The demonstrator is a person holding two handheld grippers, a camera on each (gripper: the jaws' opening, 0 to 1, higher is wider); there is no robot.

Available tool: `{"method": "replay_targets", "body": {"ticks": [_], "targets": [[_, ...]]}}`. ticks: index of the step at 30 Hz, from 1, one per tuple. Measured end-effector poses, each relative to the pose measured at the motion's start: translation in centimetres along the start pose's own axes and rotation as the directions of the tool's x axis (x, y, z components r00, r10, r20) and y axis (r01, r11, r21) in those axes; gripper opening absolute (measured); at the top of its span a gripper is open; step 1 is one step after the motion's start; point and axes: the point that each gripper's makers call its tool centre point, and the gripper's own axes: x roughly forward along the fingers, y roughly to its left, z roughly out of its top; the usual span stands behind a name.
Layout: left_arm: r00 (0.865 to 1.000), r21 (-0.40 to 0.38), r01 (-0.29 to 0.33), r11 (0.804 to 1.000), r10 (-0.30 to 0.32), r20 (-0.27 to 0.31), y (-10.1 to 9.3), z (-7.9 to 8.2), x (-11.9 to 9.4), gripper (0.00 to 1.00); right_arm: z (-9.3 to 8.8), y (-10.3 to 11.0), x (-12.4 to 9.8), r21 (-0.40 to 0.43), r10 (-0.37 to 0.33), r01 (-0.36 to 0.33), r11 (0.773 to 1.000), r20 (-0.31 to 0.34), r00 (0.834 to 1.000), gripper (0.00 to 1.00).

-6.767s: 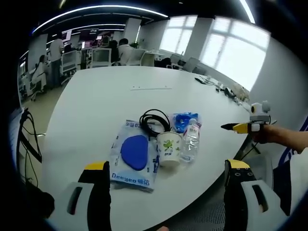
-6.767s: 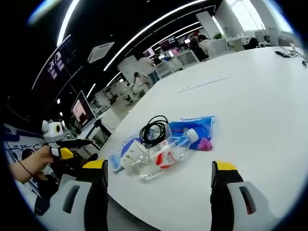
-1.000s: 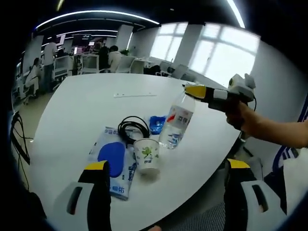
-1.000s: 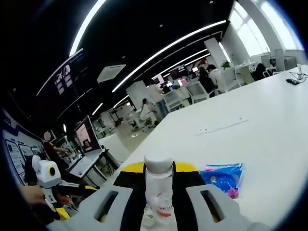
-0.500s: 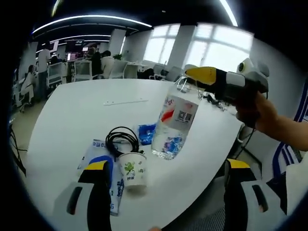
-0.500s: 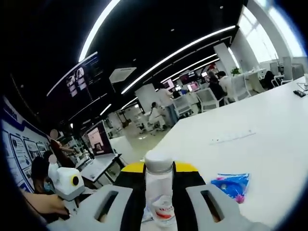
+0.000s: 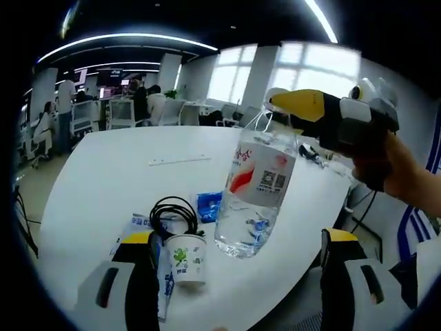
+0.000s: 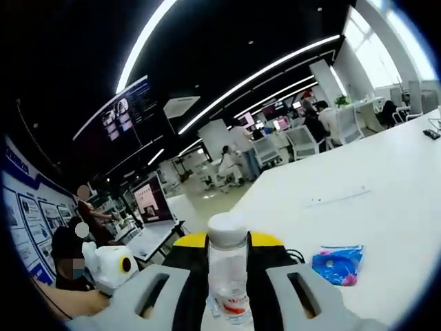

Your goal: Arrange the tabletop items into an orderly group along one side of the table until the central work area is clear of visible clutter.

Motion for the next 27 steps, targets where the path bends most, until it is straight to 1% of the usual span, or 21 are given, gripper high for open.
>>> {"method": "replay_targets", "body": {"ticks": [3, 5, 9, 12, 14, 17, 20, 23, 26, 27], "targets": [[1.000, 0.003, 0.010, 1.000, -0.010, -0.007, -0.4, -0.1, 0.3, 0.95, -0.2, 0.6, 0.0, -0.006, 0.004, -0.004, 1.000, -0.008, 1.000, 0.15], [1.000, 0.020, 0.002, 1.000, -0.002, -0.006, -0.6, -0.1, 0.4, 0.93, -0.2, 0.8, -0.1, -0.001, 0.005, -0.005, 1.000, -0.008, 1.000, 0.15], [0.999, 0.057, -0.046, 0.997, 0.046, -0.007, -0.2, -0.2, 0.8, 0.89, -0.3, 1.0, -0.1, 0.016, 0.004, -0.003, 1.000, -0.013, 1.000, 0.15], [0.995, 0.132, -0.098, 0.986, 0.101, -0.020, 0.3, -0.5, 1.1, 0.87, -0.2, 1.1, -0.1, 0.041, -0.008, 0.008, 0.999, -0.011, 1.000, 0.15], [0.995, 0.137, -0.099, 0.986, 0.101, -0.011, 0.0, -0.4, 1.2, 0.86, -0.1, 1.3, -0.2, 0.047, -0.010, 0.010, 0.999, -0.008, 1.000, 0.15], [0.993, 0.167, -0.120, 0.979, 0.121, 0.004, 0.0, 0.0, 1.3, 0.85, -0.1, 1.3, -0.2, 0.055, -0.014, 0.014, 0.998, -0.009, 1.000, 0.15], [0.991, 0.183, -0.137, 0.973, 0.137, 0.014, 0.4, 0.3, 1.2, 0.81, -0.1, 1.4, -0.2, 0.063, -0.022, 0.022, 0.998, -0.012, 1.000, 0.15], [0.990, 0.218, -0.143, 0.965, 0.142, 0.024, 0.3, 0.5, 1.2, 0.78, -0.3, 1.4, -0.2, 0.079, -0.027, 0.029, 0.996, -0.021, 0.999, 0.15], [0.988, 0.216, -0.154, 0.964, 0.153, 0.019, 0.4, 0.4, 1.2, 0.76, -0.5, 1.6, -0.2, 0.095, -0.028, 0.030, 0.995, -0.027, 0.999, 0.15], [0.987, 0.218, -0.162, 0.962, 0.162, 0.016, 0.5, 0.3, 1.2, 0.74, -0.6, 1.7, -0.2, 0.097, -0.028, 0.030, 0.995, -0.027, 0.999, 0.15]]}}
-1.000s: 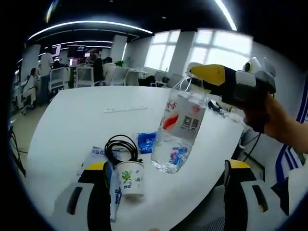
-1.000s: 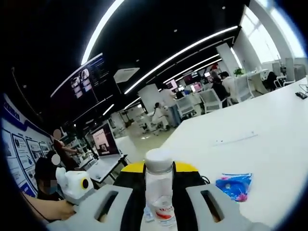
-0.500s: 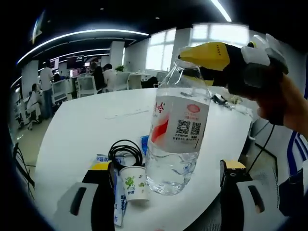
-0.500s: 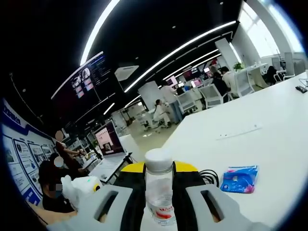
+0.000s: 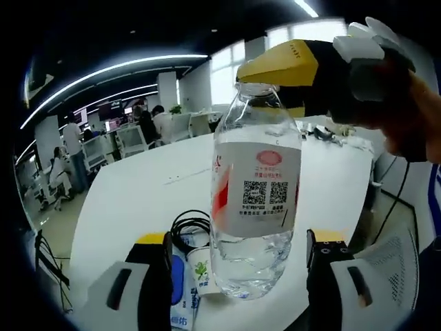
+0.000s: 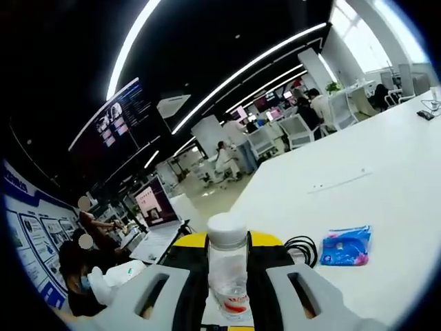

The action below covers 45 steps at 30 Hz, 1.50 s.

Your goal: Arrange the tabletop items into an orderly group along one side of the table until the central work area is clear of visible clutter.

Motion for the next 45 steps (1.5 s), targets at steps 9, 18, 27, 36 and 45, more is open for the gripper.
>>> {"method": "replay_targets", "body": {"ticks": [9, 18, 27, 36, 45], "targets": [[1.000, 0.098, 0.009, 0.995, -0.012, 0.021, -0.7, 0.3, -0.2, 0.42, 0.0, 0.6, -0.1, 0.019, 0.002, -0.002, 1.000, 0.002, 1.000, 0.15], [0.988, -0.031, 0.126, 0.992, -0.122, 0.095, -1.2, 1.7, -1.1, 0.38, 1.2, 2.0, -0.3, -0.013, 0.081, -0.081, 0.997, 0.009, 0.997, 0.17], [0.870, -0.069, 0.449, 0.891, -0.419, 0.261, -4.3, 4.8, -4.6, 0.37, 4.2, 6.8, -0.9, -0.120, 0.402, -0.396, 0.910, 0.033, 0.915, 0.41], [0.611, -0.080, 0.766, 0.637, -0.684, 0.398, -9.1, 6.7, -9.4, 0.38, 4.8, 10.6, -4.7, -0.095, 0.730, -0.742, 0.664, -0.133, 0.670, 0.70], [0.536, -0.050, 0.827, 0.561, -0.756, 0.377, -10.7, 6.8, -10.6, 0.39, 2.4, 13.0, -6.7, 0.022, 0.827, -0.850, 0.526, -0.245, 0.505, 0.55]]}}
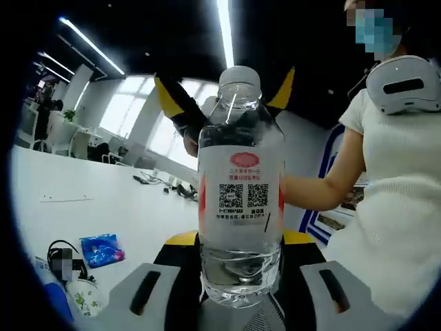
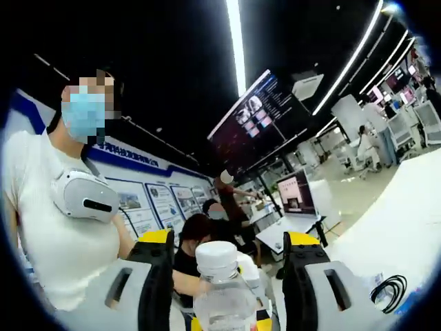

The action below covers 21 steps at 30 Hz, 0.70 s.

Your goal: Arrange the tabletop items into an orderly group along one side of the table until the central work area is clear of visible clutter.

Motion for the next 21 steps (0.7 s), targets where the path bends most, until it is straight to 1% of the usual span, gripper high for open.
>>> {"method": "replay_targets", "body": {"ticks": [1, 2, 3, 4, 5, 8, 10, 12, 13, 15, 16, 17, 18, 19, 20, 21], "targets": [[1.000, 0.000, 0.005, 1.000, -0.005, 0.000, -0.1, 0.0, 0.0, 0.39, -0.8, -0.3, 0.0, 0.005, -0.007, 0.007, 1.000, -0.038, 0.999, 0.46], [1.000, -0.003, 0.005, 1.000, -0.005, -0.003, -0.1, 0.0, -0.1, 0.39, -1.3, -0.4, 0.0, -0.001, -0.008, 0.008, 1.000, -0.063, 0.998, 0.33], [1.000, -0.042, -0.010, 0.999, 0.010, -0.019, 0.2, -0.3, -0.2, 0.39, -0.6, -0.1, 0.2, -0.012, 0.024, -0.024, 1.000, -0.024, 0.999, 0.22], [1.000, 0.004, -0.009, 1.000, 0.009, -0.004, 0.4, -0.2, -0.3, 0.39, -0.5, -0.3, 0.2, 0.005, 0.015, -0.015, 1.000, -0.020, 1.000, 0.23], [1.000, -0.017, -0.011, 1.000, 0.011, -0.012, 0.2, -0.4, -0.4, 0.39, -0.5, -0.3, 0.3, 0.004, 0.019, -0.019, 1.000, -0.021, 1.000, 0.23], [1.000, -0.019, -0.019, 1.000, 0.018, -0.020, 0.2, -0.6, -0.4, 0.40, -0.6, -0.3, 0.4, -0.025, 0.011, -0.013, 1.000, -0.044, 0.999, 0.21], [0.998, -0.005, -0.051, 0.999, 0.051, -0.037, 0.8, -0.9, -0.4, 0.40, -0.8, -0.6, 0.4, -0.060, -0.002, -0.002, 0.998, -0.056, 0.998, 0.19], [0.997, -0.022, -0.064, 0.998, 0.063, -0.041, 1.1, -1.1, -0.4, 0.40, -0.9, -1.0, 0.3, -0.063, -0.019, 0.015, 0.998, -0.054, 0.998, 0.18], [0.996, -0.017, -0.074, 0.997, 0.073, -0.040, 1.3, -1.1, -0.5, 0.40, -1.0, -1.1, 0.3, -0.064, -0.023, 0.020, 0.998, -0.053, 0.998, 0.18], [0.992, 0.025, -0.121, 0.992, 0.122, -0.037, 2.0, -1.1, -0.7, 0.40, -1.1, -1.5, 0.3, -0.090, -0.051, 0.046, 0.995, -0.053, 0.997, 0.18], [0.989, 0.038, -0.145, 0.989, 0.145, -0.021, 2.3, -0.8, -0.8, 0.41, -1.2, -1.6, 0.2, -0.099, -0.057, 0.051, 0.994, -0.056, 0.997, 0.18], [0.985, 0.033, -0.171, 0.985, 0.170, 0.026, 2.7, 0.0, -1.1, 0.46, -1.3, -1.8, 0.1, -0.109, -0.066, 0.059, 0.992, -0.059, 0.996, 0.18], [0.981, 0.033, -0.194, 0.980, 0.193, 0.035, 3.0, 0.1, -1.2, 0.54, -1.4, -2.0, 0.1, -0.114, -0.074, 0.066, 0.991, -0.060, 0.995, 0.18], [0.968, 0.063, -0.252, 0.966, 0.251, 0.032, 3.9, 0.1, -1.7, 0.66, -1.4, -2.3, 0.0, -0.115, -0.080, 0.073, 0.991, -0.056, 0.995, 0.18], [0.956, 0.092, -0.295, 0.951, 0.292, 0.038, 4.5, 0.2, -2.1, 0.75, -1.3, -2.5, -0.1, -0.116, -0.086, 0.080, 0.990, -0.049, 0.995, 0.18], [0.938, 0.116, -0.347, 0.931, 0.346, 0.033, 5.3, 0.0, -2.7, 0.81, -1.1, -2.7, -0.2, -0.114, -0.092, 0.087, 0.990, -0.037, 0.995, 0.18]]}}
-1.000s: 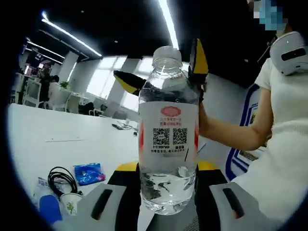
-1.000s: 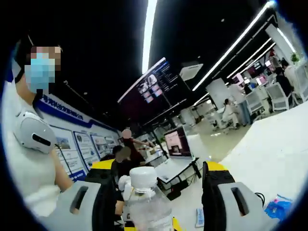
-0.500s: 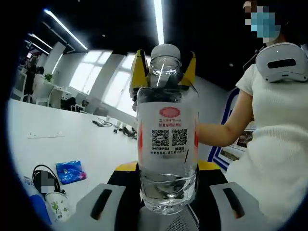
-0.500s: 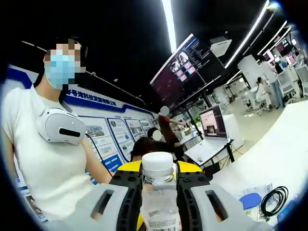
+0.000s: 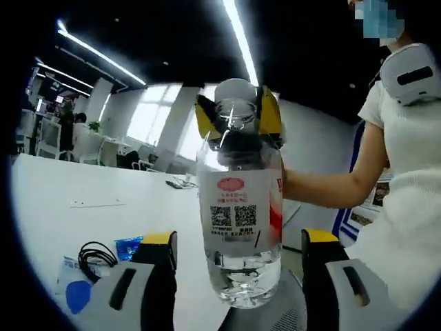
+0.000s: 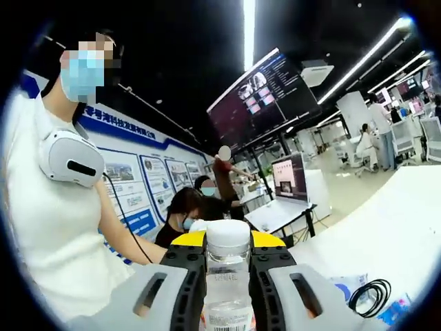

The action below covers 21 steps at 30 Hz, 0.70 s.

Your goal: Arrange the tabletop items into an orderly group along one side of the table until the central work area is clear of visible clutter.

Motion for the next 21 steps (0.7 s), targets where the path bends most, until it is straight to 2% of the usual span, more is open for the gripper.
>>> {"method": "replay_targets", "body": {"ticks": [2, 4, 7, 10, 11, 18, 21], "targets": [[0.998, 0.011, -0.059, 0.998, 0.059, 0.003, 0.9, -0.1, -0.6, 0.90, 0.7, -0.6, -0.2, 0.002, -0.013, 0.013, 1.000, 0.034, 0.999, 0.18], [0.988, 0.036, -0.151, 0.988, 0.151, 0.015, 2.3, -0.2, -1.6, 0.96, 1.3, -1.3, -0.5, 0.000, -0.029, 0.029, 1.000, 0.061, 0.998, 0.18], [0.970, 0.053, -0.242, 0.969, 0.242, 0.010, 3.7, -0.5, -3.3, 0.96, 1.9, -2.1, -0.7, -0.006, -0.043, 0.043, 0.999, 0.078, 0.996, 0.18], [0.945, 0.079, -0.319, 0.945, 0.323, -0.047, 5.0, -1.7, -4.9, 0.96, 2.0, -2.9, -0.8, -0.012, -0.055, 0.056, 0.998, 0.082, 0.995, 0.18], [0.939, 0.080, -0.336, 0.938, 0.341, -0.053, 5.3, -1.9, -5.2, 0.96, 2.0, -3.2, -0.8, -0.011, -0.058, 0.059, 0.998, 0.083, 0.995, 0.18], [0.923, 0.052, -0.382, 0.923, 0.383, -0.034, 5.9, -1.8, -6.5, 0.96, 1.9, -5.3, -0.7, -0.020, -0.085, 0.087, 0.996, 0.081, 0.993, 0.18], [0.916, 0.049, -0.396, 0.917, 0.398, -0.043, 6.0, -2.0, -6.8, 0.96, 1.9, -6.0, -0.5, -0.019, -0.087, 0.089, 0.996, 0.077, 0.993, 0.18]]}}
